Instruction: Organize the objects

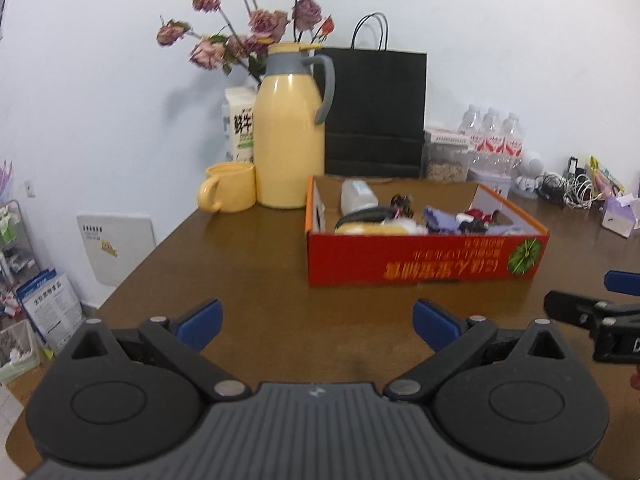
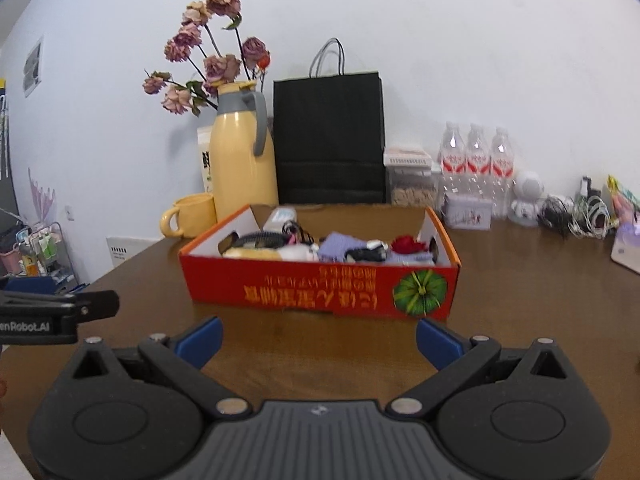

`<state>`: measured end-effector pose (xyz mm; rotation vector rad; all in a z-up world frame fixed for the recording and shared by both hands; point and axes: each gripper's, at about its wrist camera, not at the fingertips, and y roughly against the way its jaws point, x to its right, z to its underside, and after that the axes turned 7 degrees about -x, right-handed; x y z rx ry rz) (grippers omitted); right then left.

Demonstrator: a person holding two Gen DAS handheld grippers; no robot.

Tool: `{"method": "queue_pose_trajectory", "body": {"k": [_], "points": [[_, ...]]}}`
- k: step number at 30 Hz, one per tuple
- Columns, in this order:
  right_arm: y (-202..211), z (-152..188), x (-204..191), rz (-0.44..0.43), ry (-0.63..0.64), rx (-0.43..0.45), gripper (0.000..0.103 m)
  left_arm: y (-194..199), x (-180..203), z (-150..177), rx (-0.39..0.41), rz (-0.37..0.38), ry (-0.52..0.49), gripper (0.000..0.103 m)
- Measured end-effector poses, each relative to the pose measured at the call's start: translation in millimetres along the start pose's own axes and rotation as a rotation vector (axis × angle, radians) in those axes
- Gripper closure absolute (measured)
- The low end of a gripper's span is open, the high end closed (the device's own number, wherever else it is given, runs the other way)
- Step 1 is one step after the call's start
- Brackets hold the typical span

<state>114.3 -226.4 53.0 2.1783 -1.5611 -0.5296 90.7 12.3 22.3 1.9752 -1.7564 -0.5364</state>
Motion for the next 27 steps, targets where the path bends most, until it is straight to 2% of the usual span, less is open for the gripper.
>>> {"method": "queue_pose_trajectory", "body": {"k": [8,27], "points": [[3,12,-3,-0.001,-0.004,-0.039,0.0,1,1,16,-0.044,0.009,-0.007,0.0],[4,14,-3,0.005,-0.007,-0.044,0.0,2,3,19,-0.042,0.015,-0.008,0.0]]}}
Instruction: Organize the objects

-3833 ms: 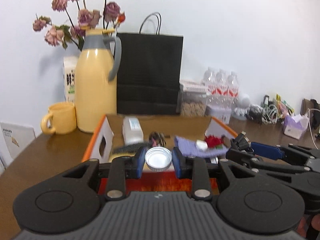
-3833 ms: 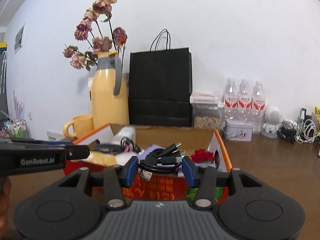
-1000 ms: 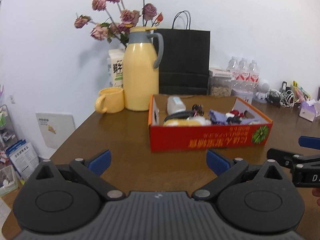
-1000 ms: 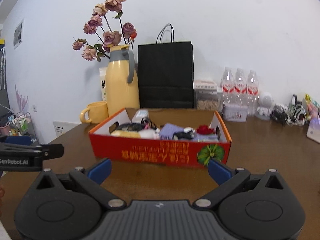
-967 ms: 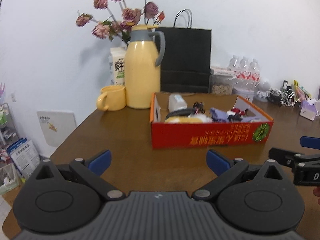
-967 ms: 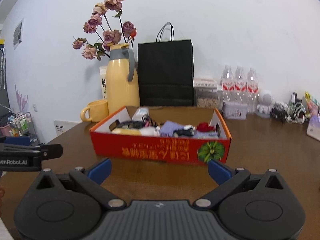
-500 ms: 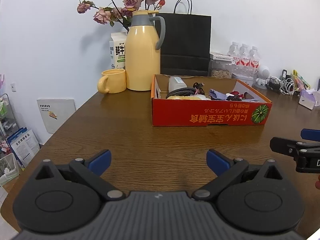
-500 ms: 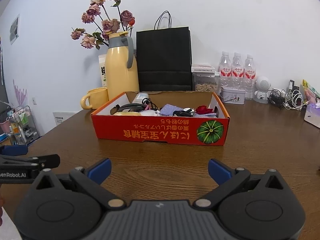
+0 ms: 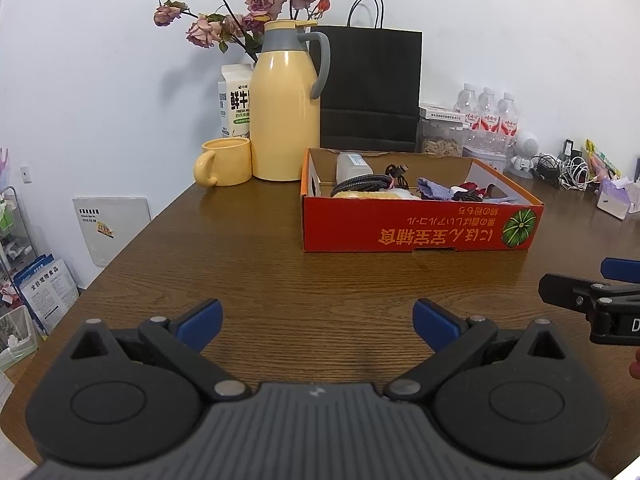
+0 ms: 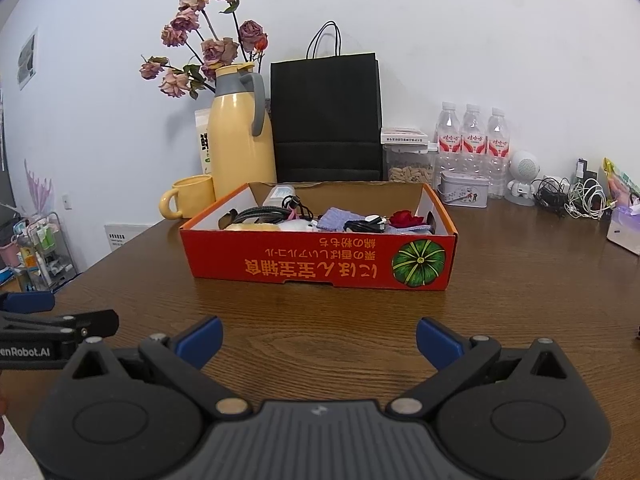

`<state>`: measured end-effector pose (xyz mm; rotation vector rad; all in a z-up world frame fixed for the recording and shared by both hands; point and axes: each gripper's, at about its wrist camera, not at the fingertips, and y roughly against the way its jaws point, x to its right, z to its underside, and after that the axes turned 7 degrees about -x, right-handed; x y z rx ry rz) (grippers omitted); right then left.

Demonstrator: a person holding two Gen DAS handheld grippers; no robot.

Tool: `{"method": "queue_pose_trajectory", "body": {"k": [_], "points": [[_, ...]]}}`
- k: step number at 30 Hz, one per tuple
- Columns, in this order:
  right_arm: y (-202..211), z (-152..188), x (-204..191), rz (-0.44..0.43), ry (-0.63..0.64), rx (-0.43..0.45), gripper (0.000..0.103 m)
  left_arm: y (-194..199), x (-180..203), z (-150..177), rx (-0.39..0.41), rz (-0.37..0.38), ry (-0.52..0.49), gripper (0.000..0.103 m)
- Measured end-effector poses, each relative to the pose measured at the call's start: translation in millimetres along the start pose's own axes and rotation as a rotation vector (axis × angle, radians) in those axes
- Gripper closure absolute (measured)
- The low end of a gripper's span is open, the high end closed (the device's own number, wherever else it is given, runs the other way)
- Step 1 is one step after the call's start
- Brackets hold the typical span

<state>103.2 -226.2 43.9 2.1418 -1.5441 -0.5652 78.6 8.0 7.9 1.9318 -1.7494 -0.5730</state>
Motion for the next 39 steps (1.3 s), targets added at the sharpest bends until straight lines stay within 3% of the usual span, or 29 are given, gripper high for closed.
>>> {"method": "queue_pose_trajectory", "body": {"k": [39], "points": [[0.8,-0.7,-3.3,0.003,0.005,0.005,0.0,2.1,0.3,-1.5,0.015,0.002,-0.004,0.0]]}}
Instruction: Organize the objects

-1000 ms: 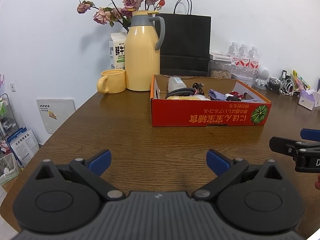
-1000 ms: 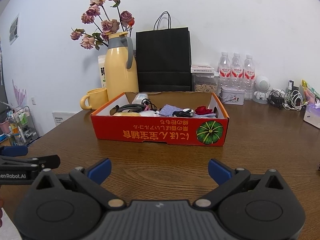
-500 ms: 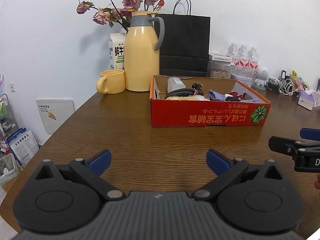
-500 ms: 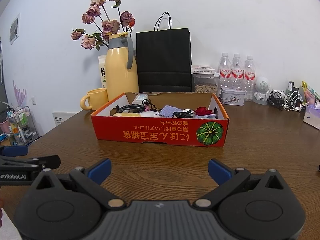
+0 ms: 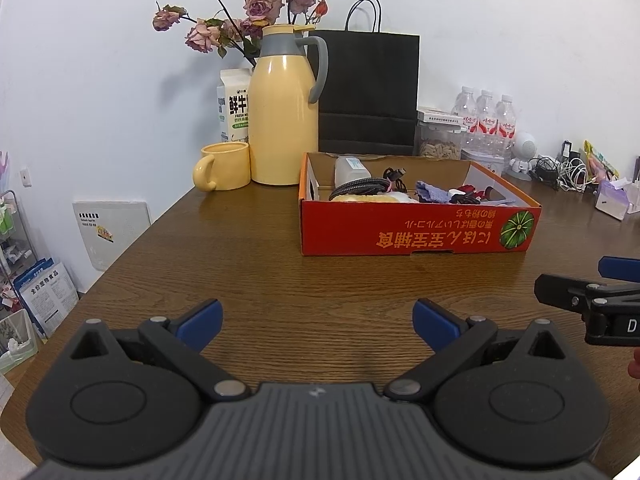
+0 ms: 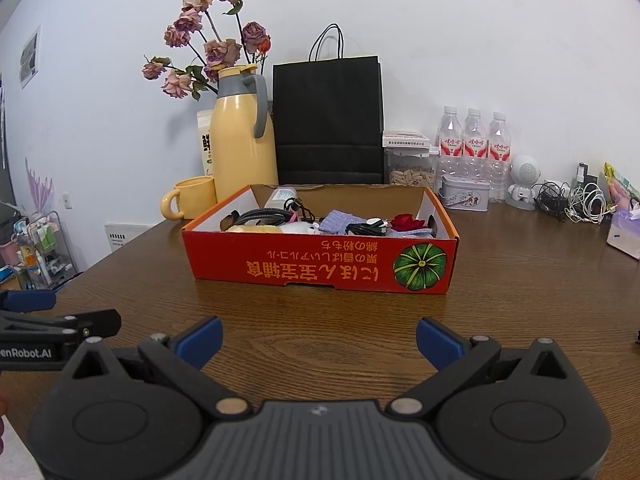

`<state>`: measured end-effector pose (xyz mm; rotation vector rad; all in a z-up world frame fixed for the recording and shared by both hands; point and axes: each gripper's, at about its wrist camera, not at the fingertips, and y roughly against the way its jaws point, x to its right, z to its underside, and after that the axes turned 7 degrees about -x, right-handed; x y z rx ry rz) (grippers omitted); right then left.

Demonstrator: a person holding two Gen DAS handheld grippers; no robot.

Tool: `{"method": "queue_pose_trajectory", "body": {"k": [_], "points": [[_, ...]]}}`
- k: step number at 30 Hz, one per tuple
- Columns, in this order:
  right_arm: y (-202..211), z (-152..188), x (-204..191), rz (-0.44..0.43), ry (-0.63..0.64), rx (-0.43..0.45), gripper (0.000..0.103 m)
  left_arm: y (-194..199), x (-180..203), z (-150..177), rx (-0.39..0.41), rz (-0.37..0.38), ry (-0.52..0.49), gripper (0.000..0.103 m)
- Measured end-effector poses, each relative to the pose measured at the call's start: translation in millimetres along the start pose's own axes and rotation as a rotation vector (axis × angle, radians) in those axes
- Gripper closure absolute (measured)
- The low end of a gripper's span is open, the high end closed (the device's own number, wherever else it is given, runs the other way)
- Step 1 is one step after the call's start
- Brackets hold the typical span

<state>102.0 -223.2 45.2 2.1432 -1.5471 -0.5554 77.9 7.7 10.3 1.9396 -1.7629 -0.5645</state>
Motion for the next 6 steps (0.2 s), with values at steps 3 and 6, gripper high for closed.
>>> {"method": "queue_pose_trajectory", "body": {"k": [3,6], "points": [[-0.1,-0.1,-0.2,0.0,0.0,0.0,0.0,0.2,0.4,-0.2,-0.004,0.003,-0.002,0.0],[0.2,-0.1,-0.4,-0.001,0.0,0.0,0.0,-0.8,1.3,-0.1,-0.01,-0.001,-0.002,0.0]]}}
